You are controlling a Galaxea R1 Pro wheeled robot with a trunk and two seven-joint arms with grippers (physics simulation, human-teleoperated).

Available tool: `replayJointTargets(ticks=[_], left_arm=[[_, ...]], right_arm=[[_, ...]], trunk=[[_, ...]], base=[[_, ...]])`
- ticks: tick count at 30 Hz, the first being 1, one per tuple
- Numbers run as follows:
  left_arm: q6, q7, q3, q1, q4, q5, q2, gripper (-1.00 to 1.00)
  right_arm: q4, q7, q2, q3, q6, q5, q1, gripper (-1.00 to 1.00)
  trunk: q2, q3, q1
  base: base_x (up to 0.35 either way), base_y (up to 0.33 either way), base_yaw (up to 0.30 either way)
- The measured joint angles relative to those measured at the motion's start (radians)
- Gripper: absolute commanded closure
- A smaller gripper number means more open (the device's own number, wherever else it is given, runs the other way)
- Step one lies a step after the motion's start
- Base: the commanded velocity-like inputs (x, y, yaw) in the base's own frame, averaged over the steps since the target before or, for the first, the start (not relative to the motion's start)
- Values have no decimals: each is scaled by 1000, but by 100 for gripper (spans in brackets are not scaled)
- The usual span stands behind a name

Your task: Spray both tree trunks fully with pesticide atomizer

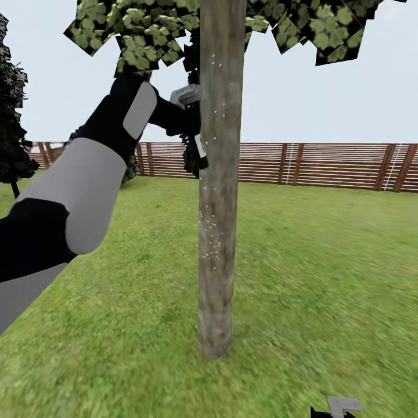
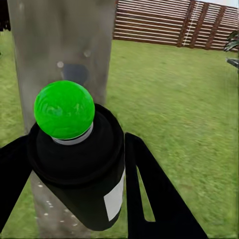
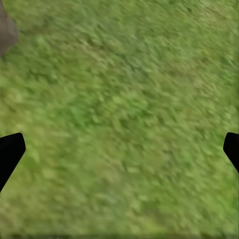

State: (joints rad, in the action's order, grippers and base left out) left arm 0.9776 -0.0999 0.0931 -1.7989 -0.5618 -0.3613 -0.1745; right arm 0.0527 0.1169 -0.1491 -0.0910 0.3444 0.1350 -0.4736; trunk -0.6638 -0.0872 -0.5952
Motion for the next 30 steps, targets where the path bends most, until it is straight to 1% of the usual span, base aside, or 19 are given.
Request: replayJointTargets(ticks=[2,3,5,10,14,17,19,21,22,23,24,25,27,30], left_arm=[[-3,1,1,0,36,-1,0,100],[-6,1,1,1,79,1,0,100],[-8,1,0,0,110,0,0,100],[-29,2,3,0,125,5,0,100],[-31,1,17,1,128,3,0,100],[-30,-4,20,0,129,1,0,100],[-29,-20,21,0,137,0,0,100],[-30,-67,21,1,168,-1,0,100],[-33,-90,21,1,193,3,0,100],[-35,-98,21,1,206,5,0,100],[-55,-117,21,1,259,8,0,100],[-69,-123,21,1,287,14,0,100],[-82,-127,20,1,320,11,0,100],[-93,-132,20,1,347,10,0,100]], right_arm=[[0,0,0,0,0,0,0,-100],[0,0,0,0,0,0,0,-100],[0,0,0,0,0,0,0,-100],[0,0,0,0,0,0,0,-100],[0,0,0,0,0,-1,0,-100],[0,0,0,0,0,-1,0,-100],[0,0,0,0,0,-1,0,-100],[0,0,0,0,0,-1,0,-100],[0,0,0,0,0,-1,0,-100],[0,0,0,0,0,-1,0,-100],[0,0,0,0,0,-1,0,-100],[0,0,0,0,0,-1,0,-100],[0,0,0,0,0,-1,0,-100],[0,0,0,0,0,-1,0,-100]], trunk=[[0,0,0],[0,0,0],[0,0,0],[0,0,0],[0,0,0],[0,0,0],[0,0,0],[0,0,0],[0,0,0],[0,0,0],[0,0,0],[0,0,0],[0,0,0],[0,0,0]], base=[[0,0,0],[0,0,0],[0,0,0],[0,0,0],[0,0,0],[0,0,0],[0,0,0],[0,0,0],[0,0,0],[0,0,0],[0,0,0],[0,0,0],[0,0,0],[-8,0,0]])
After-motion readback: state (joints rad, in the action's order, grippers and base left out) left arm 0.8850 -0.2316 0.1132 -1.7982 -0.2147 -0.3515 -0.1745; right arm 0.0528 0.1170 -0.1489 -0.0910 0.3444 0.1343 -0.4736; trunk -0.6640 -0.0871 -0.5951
